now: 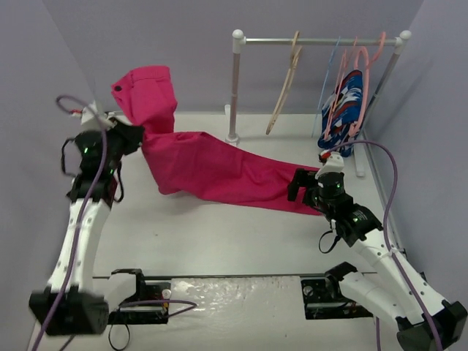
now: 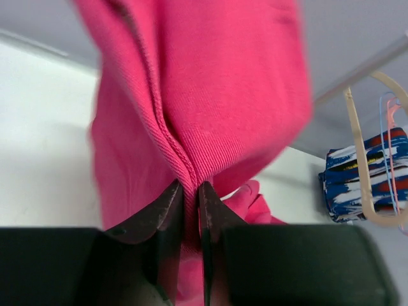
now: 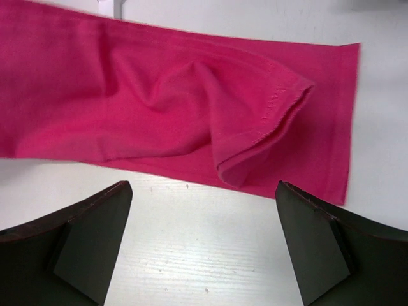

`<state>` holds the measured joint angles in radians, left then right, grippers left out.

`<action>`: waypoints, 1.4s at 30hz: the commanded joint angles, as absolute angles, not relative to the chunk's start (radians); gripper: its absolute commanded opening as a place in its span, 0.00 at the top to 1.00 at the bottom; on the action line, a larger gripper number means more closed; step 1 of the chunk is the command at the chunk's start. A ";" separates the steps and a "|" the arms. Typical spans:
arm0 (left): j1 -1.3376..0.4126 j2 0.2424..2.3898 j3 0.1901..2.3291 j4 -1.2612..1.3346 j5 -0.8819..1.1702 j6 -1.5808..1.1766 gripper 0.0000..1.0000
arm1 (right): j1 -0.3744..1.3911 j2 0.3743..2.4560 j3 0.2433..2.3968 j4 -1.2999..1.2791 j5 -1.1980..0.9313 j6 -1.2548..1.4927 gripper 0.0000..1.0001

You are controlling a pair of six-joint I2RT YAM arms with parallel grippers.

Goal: Place the trousers on the hanger
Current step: Flatten out the trousers at the center of the board.

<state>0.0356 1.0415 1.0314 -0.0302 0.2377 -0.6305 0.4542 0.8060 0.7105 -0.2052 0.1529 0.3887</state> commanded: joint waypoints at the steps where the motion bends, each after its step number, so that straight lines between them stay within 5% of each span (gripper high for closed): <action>1: 0.067 0.714 0.633 -0.142 -0.132 -0.818 0.68 | 0.467 0.775 0.705 -0.150 0.142 0.398 0.06; 4: 0.080 0.657 0.608 -0.322 -0.205 -0.856 0.42 | 0.478 0.795 0.691 -0.135 0.112 0.408 0.06; 8: 0.080 0.718 0.716 -0.432 -0.195 -0.805 0.32 | 0.510 0.836 0.690 -0.120 0.101 0.409 0.06; 21: 0.012 0.970 1.106 -0.602 0.078 -0.450 0.24 | 0.538 0.868 0.684 -0.109 0.097 0.385 0.05; 28: -0.364 1.337 1.400 -0.749 -0.183 -0.362 0.20 | 0.540 0.886 0.698 -0.109 0.102 0.373 0.03; 42: -0.435 1.872 1.684 -0.932 -0.436 -0.334 0.17 | 0.544 0.856 0.666 -0.105 0.104 0.394 0.00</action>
<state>-0.4277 1.8653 1.5943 -0.8484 -0.2971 -0.3514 0.5356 0.8730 0.6765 -0.1652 0.0967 0.3889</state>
